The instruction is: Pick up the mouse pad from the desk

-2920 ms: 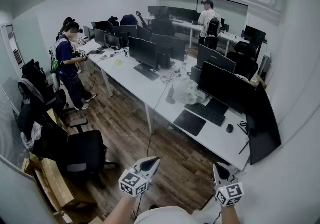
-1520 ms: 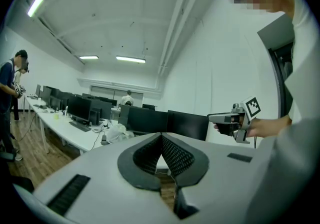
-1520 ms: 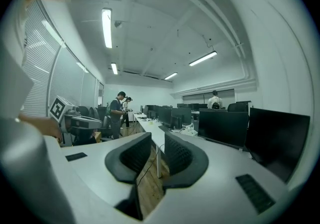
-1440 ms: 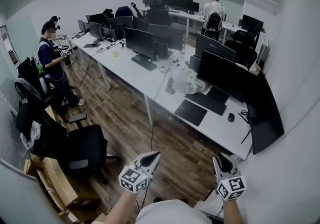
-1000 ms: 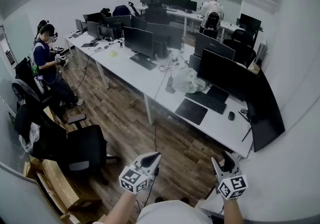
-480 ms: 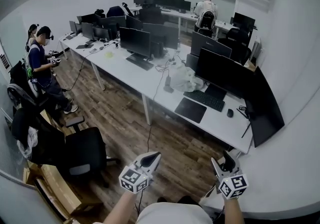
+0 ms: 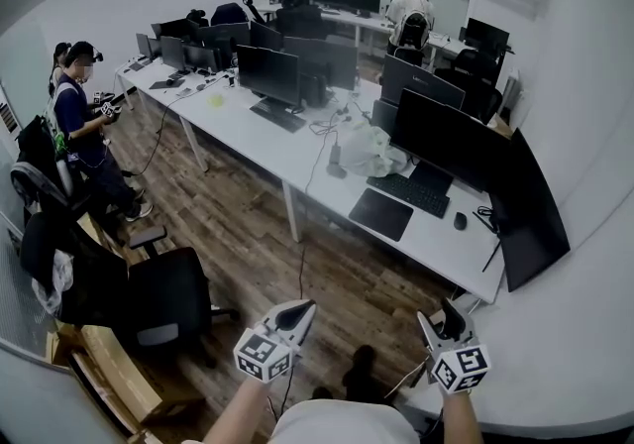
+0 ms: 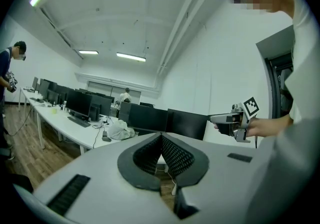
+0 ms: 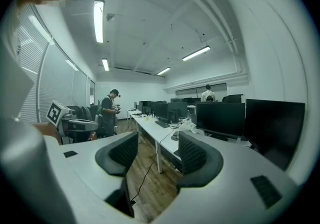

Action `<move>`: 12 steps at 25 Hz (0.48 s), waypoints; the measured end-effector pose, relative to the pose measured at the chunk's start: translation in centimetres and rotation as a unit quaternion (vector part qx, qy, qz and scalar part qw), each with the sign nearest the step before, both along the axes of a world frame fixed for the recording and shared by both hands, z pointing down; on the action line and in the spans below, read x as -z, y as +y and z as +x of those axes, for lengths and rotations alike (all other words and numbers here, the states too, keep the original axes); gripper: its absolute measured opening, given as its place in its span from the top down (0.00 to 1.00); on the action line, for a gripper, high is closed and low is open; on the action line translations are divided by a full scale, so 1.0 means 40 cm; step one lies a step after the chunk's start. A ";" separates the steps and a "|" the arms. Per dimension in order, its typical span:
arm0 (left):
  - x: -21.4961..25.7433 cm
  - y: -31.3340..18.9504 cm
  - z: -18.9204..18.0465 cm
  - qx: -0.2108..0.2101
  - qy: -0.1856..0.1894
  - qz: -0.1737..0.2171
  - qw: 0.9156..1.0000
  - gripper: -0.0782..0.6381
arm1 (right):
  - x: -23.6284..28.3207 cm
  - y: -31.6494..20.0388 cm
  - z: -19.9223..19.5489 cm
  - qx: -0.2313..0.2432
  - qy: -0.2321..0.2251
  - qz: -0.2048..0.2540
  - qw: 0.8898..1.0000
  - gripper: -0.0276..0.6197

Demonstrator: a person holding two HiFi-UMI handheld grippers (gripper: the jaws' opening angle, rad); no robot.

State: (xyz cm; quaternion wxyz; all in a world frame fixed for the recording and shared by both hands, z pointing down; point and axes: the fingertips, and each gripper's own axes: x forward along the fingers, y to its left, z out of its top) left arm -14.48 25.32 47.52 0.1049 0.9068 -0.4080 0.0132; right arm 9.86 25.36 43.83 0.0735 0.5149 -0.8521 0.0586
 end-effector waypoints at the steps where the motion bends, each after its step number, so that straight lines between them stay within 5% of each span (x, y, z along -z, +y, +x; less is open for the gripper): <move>1: -0.002 -0.009 0.000 0.001 -0.001 -0.001 1.000 0.87 | -0.002 -0.011 0.000 0.001 0.001 -0.001 1.000 0.55; 12: -0.024 -0.183 0.049 0.005 -0.014 -0.011 1.000 0.87 | -0.050 -0.215 0.032 0.015 -0.002 -0.022 1.000 0.55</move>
